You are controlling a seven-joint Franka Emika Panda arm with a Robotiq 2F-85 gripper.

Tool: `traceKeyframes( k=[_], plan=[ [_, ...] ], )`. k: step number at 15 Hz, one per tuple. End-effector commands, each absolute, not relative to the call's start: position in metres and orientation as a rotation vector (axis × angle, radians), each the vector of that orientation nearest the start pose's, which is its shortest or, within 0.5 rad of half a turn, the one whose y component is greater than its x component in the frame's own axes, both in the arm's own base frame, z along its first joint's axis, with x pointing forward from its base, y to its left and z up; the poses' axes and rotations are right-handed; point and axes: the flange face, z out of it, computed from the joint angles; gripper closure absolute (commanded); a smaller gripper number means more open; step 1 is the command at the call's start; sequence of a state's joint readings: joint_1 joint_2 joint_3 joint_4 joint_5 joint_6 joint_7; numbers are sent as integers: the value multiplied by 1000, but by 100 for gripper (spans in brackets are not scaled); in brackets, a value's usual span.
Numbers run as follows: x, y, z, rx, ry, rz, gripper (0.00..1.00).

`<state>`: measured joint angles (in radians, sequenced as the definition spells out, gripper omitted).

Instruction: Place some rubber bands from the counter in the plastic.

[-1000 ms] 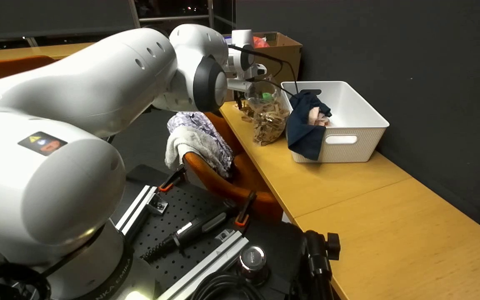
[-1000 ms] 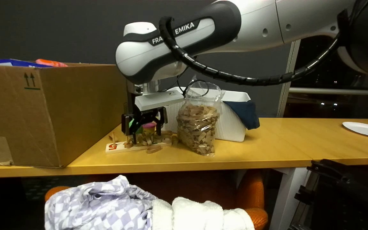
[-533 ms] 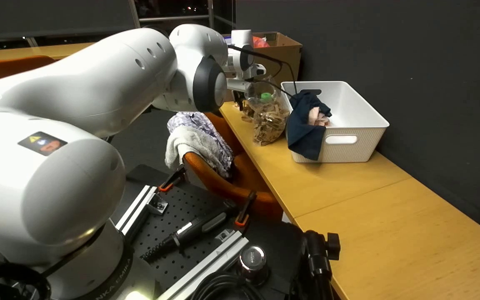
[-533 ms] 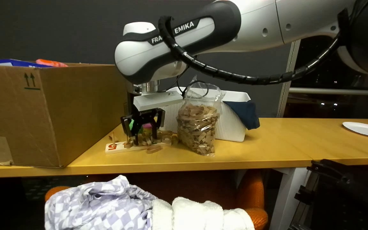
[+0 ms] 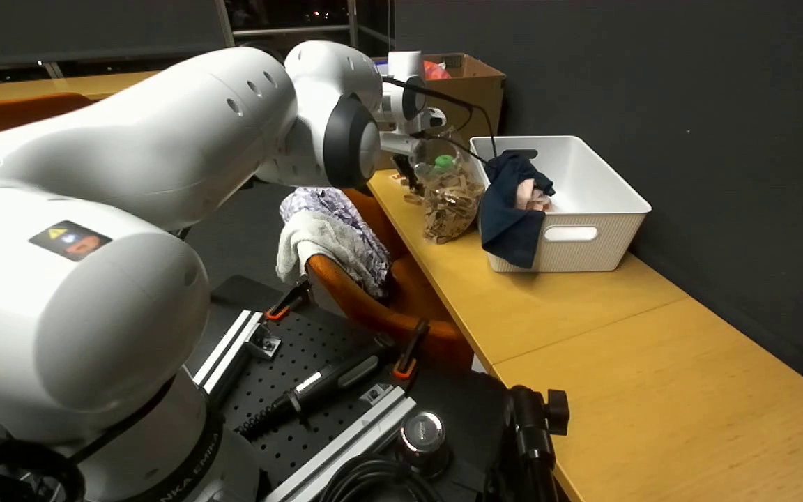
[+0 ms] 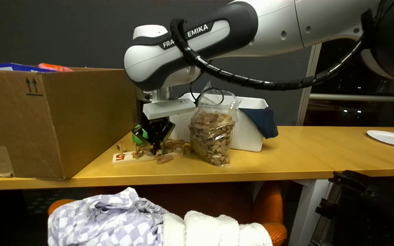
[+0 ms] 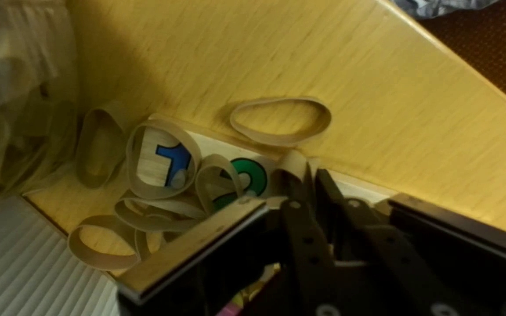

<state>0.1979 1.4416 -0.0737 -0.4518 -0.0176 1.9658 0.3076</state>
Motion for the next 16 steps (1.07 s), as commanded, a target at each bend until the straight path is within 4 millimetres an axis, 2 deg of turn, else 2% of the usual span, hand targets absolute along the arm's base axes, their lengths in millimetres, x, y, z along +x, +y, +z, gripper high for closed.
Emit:
traceKeyframes(
  k=[1,8,11,16],
  plan=[
    [801,138,155,-3177,207,-167,100],
    [806,138,189,-3171,267,-223,99],
    [808,137,212,-3165,293,-229,99],
    [807,144,262,-3147,350,-228,99]
  ],
)
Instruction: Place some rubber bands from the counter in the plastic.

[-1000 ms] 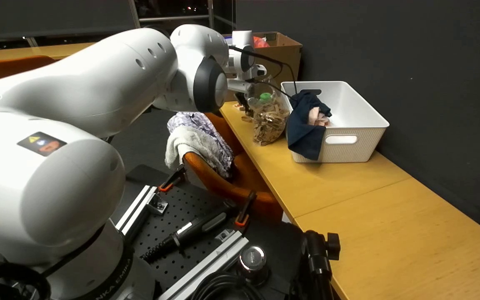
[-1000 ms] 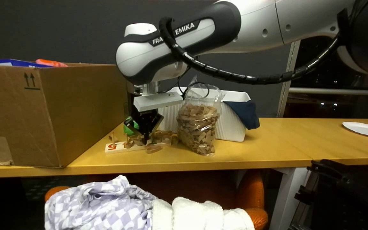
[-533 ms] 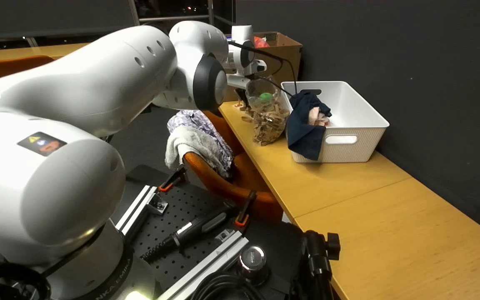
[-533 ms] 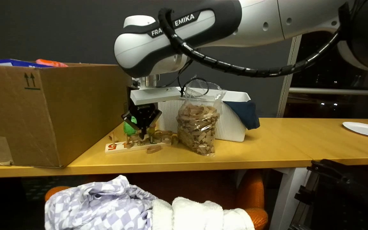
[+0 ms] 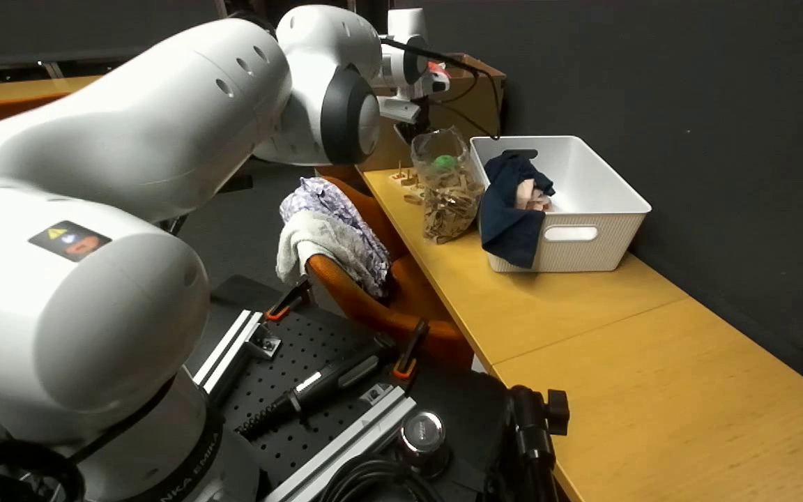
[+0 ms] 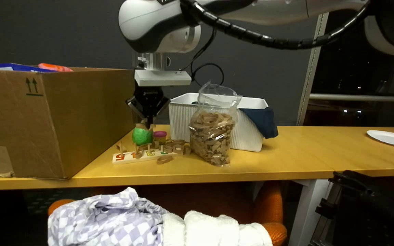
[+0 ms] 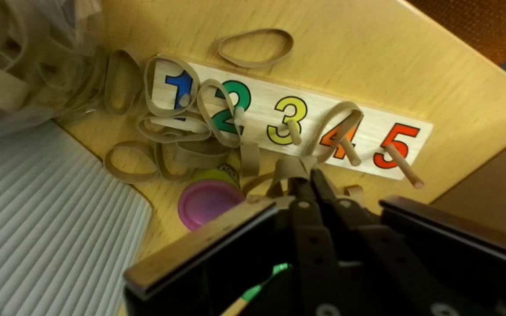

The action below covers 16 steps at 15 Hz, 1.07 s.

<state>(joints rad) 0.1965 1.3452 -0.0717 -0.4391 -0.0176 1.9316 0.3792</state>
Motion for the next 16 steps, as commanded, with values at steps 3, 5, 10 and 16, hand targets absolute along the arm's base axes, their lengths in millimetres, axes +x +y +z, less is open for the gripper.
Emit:
traceKeyframes(
  k=[3,5,10,16],
  plan=[
    [802,151,288,-3136,439,-197,99],
    [799,157,301,-3123,514,-191,99],
    [788,187,320,-3075,794,-173,99],
    [772,193,325,-2966,1314,-45,99]
  ],
)
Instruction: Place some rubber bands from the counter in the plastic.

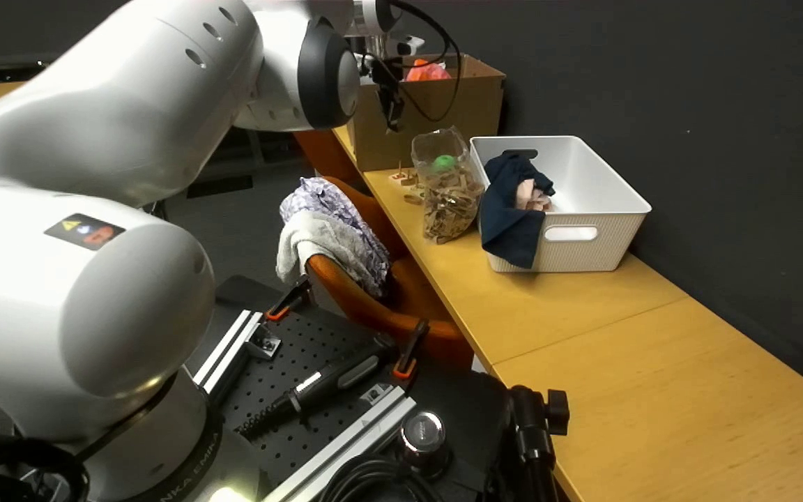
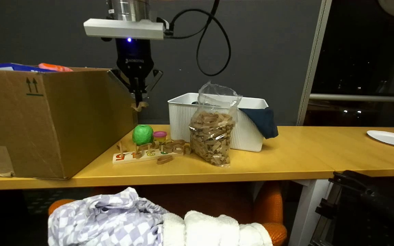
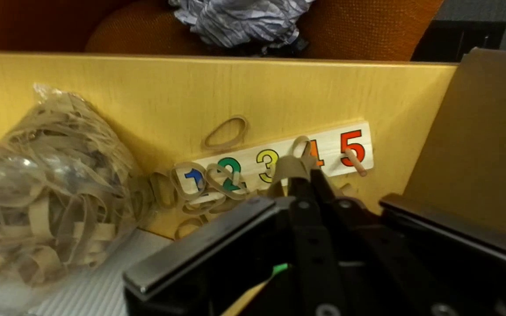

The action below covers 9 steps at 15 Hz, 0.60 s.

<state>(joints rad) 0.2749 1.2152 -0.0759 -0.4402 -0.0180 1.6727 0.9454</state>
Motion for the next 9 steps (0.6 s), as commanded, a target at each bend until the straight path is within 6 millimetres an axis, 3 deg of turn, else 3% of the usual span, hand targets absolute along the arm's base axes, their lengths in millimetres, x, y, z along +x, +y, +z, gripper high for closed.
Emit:
traceKeyframes(
  k=[1,9],
  plan=[
    [770,192,327,-2940,1397,-30,99],
    [753,183,352,-2700,1909,96,99]
  ],
)
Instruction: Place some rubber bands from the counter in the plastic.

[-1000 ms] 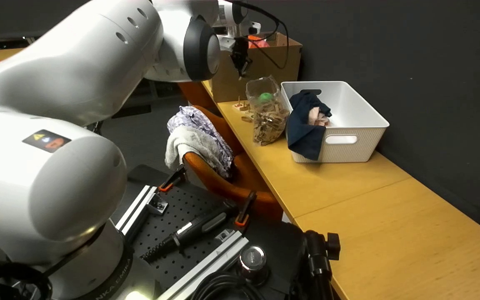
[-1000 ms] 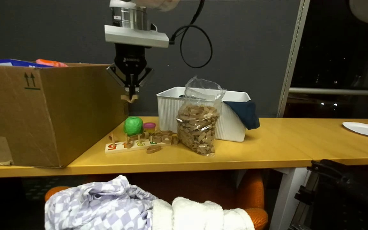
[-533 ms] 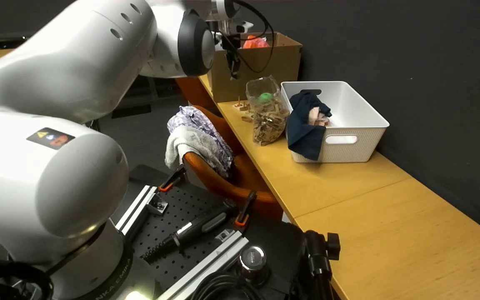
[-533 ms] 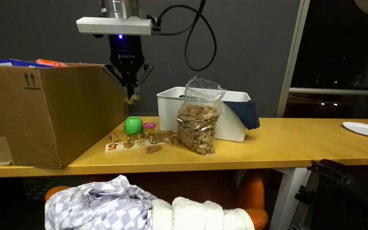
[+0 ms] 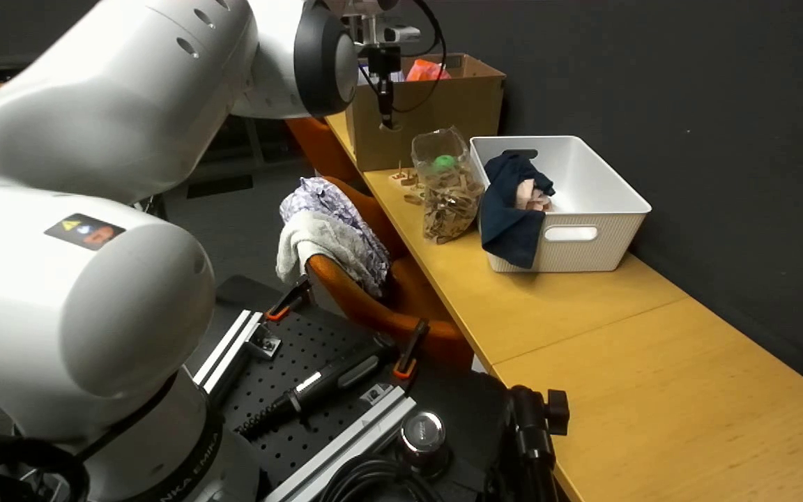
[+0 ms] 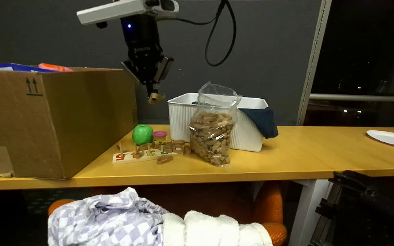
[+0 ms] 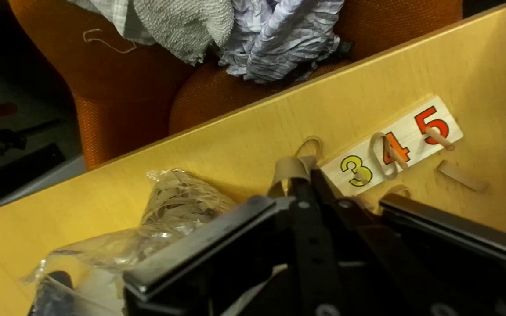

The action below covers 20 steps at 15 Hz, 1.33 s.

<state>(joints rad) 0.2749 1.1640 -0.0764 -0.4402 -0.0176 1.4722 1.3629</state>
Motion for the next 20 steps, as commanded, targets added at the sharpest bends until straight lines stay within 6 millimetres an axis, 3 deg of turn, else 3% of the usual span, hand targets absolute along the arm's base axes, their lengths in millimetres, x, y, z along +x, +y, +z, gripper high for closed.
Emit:
traceKeyframes(
  k=[1,13,20],
  plan=[
    [753,180,354,-2664,1967,102,99],
    [737,142,376,-2261,2576,177,99],
    [731,116,381,-2042,2890,62,99]
  ],
)
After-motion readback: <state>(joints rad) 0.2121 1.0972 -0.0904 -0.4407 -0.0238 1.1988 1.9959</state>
